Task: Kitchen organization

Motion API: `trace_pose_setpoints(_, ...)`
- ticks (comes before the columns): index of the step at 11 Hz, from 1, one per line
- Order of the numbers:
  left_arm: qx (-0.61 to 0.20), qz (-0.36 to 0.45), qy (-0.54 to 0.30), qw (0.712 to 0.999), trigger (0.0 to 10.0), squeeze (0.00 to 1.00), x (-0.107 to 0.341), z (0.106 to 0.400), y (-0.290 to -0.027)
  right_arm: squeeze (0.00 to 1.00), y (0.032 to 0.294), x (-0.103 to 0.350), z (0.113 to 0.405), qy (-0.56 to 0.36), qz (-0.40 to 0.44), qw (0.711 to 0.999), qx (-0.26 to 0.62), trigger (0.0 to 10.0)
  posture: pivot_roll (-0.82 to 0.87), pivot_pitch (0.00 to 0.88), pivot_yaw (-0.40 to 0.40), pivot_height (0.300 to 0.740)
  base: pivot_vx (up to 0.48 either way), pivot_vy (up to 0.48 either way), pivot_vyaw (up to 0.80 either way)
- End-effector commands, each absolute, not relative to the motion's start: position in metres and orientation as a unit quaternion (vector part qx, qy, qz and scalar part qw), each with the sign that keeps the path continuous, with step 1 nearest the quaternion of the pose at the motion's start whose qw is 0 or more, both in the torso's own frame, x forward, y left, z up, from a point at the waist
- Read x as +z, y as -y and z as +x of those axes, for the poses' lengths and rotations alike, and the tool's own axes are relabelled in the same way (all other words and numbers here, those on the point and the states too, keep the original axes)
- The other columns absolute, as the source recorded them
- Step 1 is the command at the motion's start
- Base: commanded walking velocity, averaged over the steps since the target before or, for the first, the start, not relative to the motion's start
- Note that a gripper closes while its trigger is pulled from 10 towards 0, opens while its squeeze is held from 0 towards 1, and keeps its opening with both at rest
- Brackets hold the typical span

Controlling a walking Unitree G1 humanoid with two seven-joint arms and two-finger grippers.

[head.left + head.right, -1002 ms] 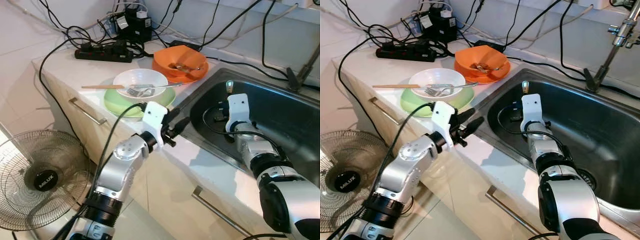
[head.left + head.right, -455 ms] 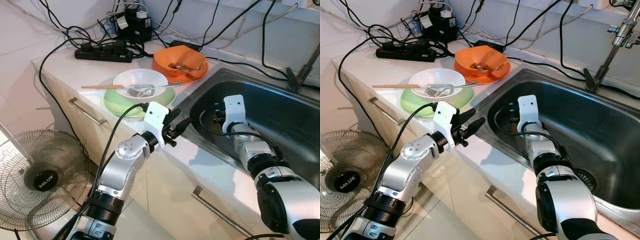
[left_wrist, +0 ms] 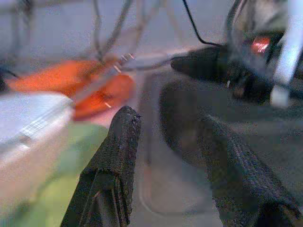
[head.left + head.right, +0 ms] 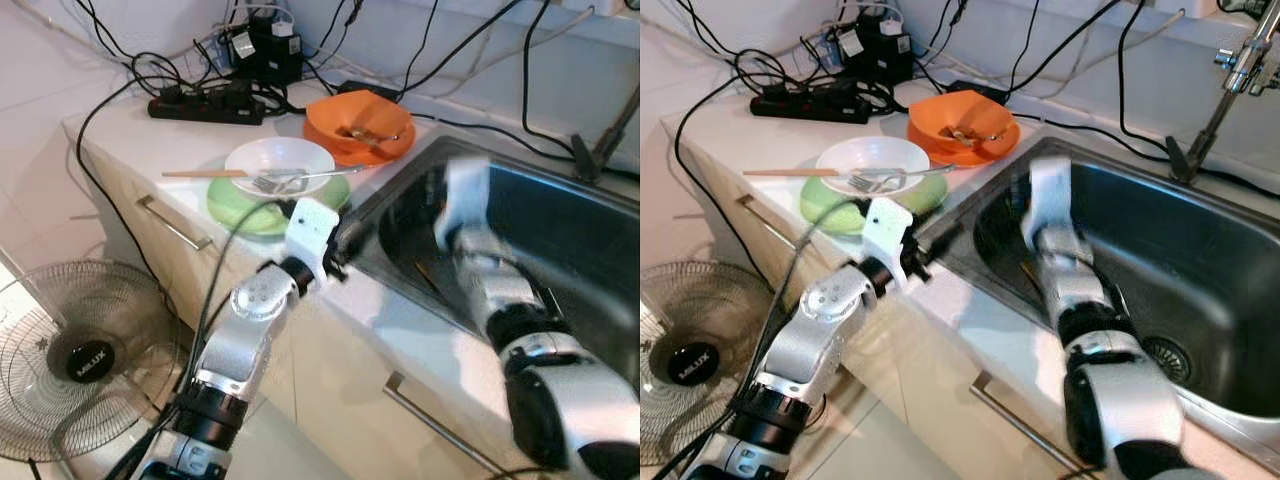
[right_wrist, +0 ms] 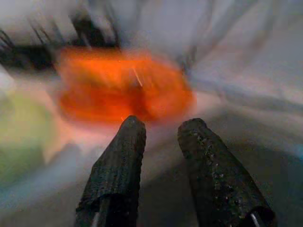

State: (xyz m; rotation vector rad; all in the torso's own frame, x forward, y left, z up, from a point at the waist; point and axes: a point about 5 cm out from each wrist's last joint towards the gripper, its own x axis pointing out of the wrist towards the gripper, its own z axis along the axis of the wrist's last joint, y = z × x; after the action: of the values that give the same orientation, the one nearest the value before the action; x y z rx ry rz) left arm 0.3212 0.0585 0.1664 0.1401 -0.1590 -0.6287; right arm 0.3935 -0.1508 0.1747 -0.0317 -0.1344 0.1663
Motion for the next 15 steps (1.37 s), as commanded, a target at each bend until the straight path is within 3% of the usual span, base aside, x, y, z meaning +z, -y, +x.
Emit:
trace_pose_setpoints(1,-0.29,0.093,0.098,0.947,10.0,0.0,0.17,0.324,-0.059,0.0,0.15,0.18,0.389,0.104,-0.001,0.99,0.096,10.0,0.2,0.0,-0.017,0.74,0.0,0.0,0.0)
trace_pose_setpoints(3,-0.249,0.134,0.127,0.951,10.0,0.0,0.174,0.328,-0.067,0.0,0.149,0.182,0.373,0.162,0.012,0.978,0.133,10.0,0.2,0.0,-0.017,0.74,0.0,0.0,0.0)
trace_pose_setpoints(8,-0.219,0.17,0.158,0.948,10.0,0.0,0.18,0.337,-0.074,0.0,0.169,0.16,0.347,0.159,0.023,0.98,0.118,10.0,0.18,0.0,-0.005,0.74,0.0,0.0,0.0)
trace_pose_setpoints(15,-0.227,0.231,0.132,0.937,10.0,0.0,0.186,0.363,-0.069,0.0,0.157,0.16,0.346,0.151,0.031,0.98,0.125,10.0,0.18,0.0,0.001,0.74,0.0,0.0,0.0)
